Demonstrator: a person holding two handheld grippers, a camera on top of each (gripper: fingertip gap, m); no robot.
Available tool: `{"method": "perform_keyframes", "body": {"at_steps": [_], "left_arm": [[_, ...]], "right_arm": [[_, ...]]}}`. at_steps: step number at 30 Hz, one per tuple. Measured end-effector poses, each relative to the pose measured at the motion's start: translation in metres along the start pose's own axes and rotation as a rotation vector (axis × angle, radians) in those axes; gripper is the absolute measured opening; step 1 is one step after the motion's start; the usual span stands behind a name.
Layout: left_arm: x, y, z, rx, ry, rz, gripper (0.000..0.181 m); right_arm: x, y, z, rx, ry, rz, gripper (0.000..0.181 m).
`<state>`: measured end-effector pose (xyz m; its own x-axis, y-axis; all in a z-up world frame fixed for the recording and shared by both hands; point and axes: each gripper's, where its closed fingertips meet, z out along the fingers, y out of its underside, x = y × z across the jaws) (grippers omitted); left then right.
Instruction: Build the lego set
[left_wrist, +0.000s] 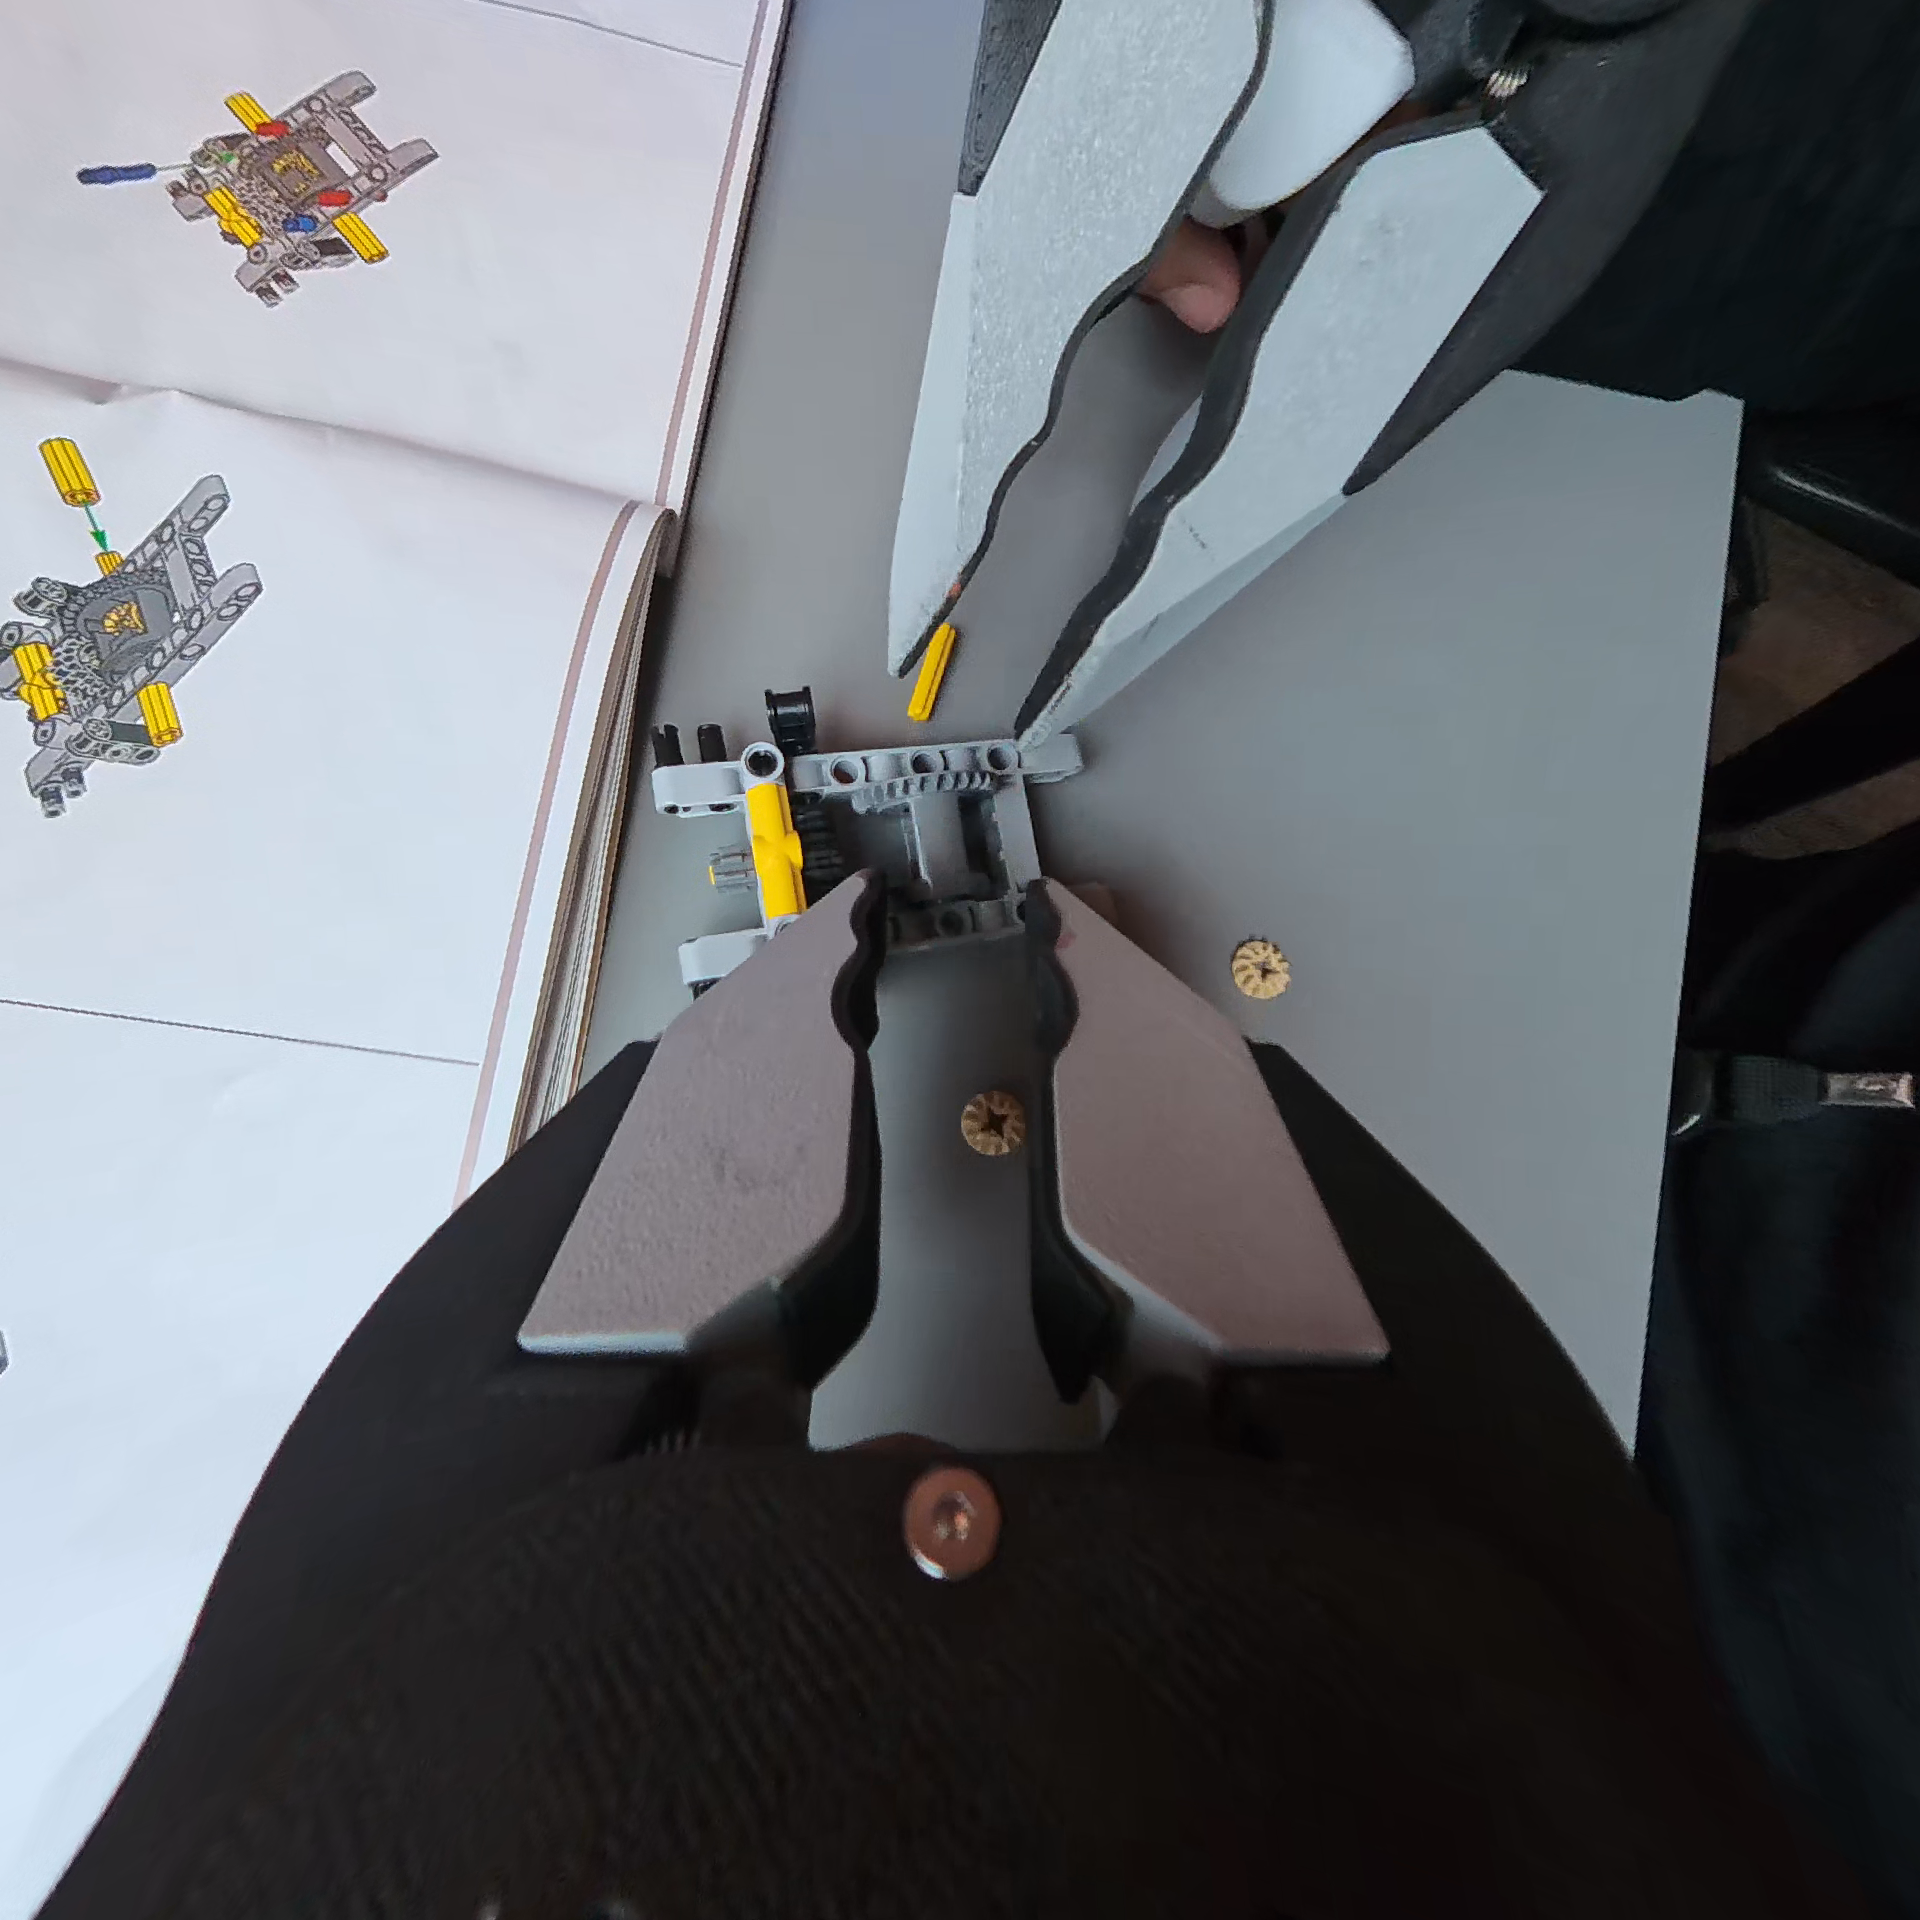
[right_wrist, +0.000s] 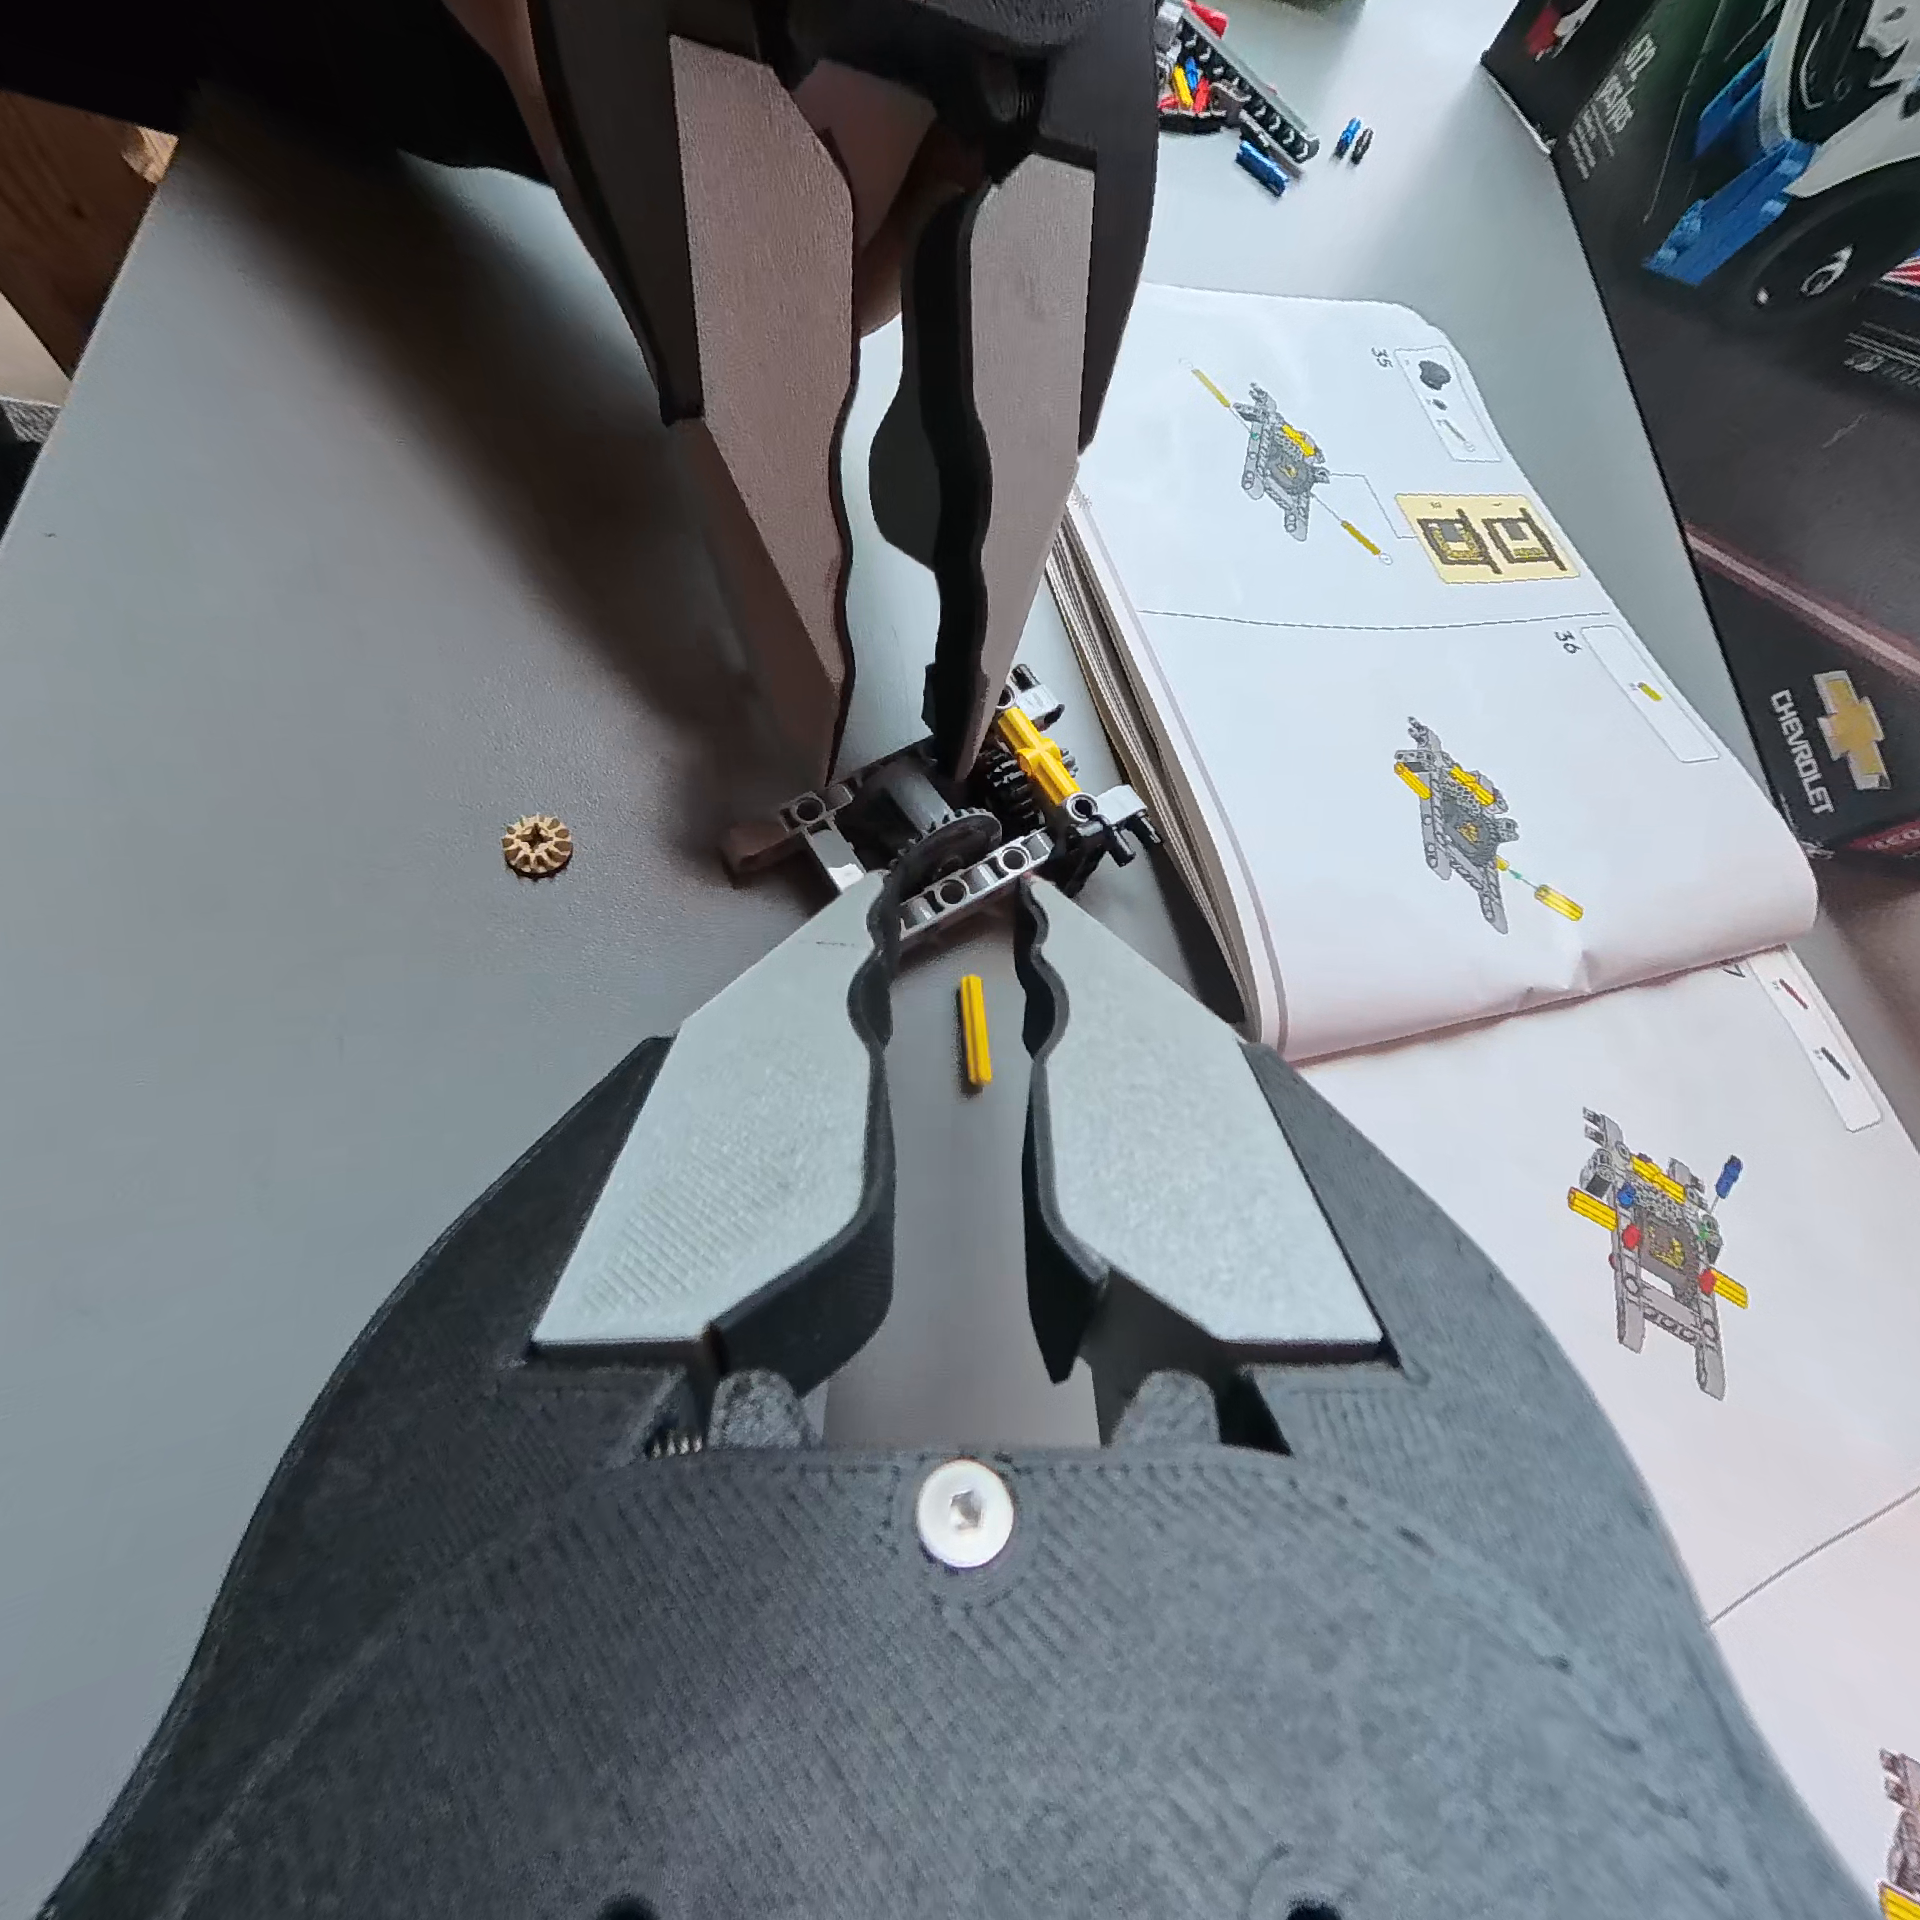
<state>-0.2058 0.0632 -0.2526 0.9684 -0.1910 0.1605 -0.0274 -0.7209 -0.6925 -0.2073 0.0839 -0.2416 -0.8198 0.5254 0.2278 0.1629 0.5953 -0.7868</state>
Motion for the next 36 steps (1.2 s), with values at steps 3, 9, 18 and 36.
{"method": "perform_keyframes", "body": {"at_steps": [3, 9, 18, 36], "left_arm": [[0.000, 0.000, -0.001, 0.003, 0.003, 0.000, 0.024], [0.000, -0.003, -0.010, 0.026, 0.003, 0.017, 0.023], [-0.008, 0.006, -0.019, 0.029, -0.015, 0.083, 0.018], [0.000, -0.005, -0.027, 0.197, 0.124, 0.095, 0.016]], "right_arm": [[0.002, 0.003, -0.001, -0.017, 0.008, -0.010, 0.018], [0.008, -0.001, -0.008, 0.030, 0.006, 0.030, 0.016], [0.003, -0.002, -0.004, 0.022, -0.003, 0.010, 0.016], [-0.002, -0.011, 0.000, 0.065, -0.032, 0.039, 0.017]]}}
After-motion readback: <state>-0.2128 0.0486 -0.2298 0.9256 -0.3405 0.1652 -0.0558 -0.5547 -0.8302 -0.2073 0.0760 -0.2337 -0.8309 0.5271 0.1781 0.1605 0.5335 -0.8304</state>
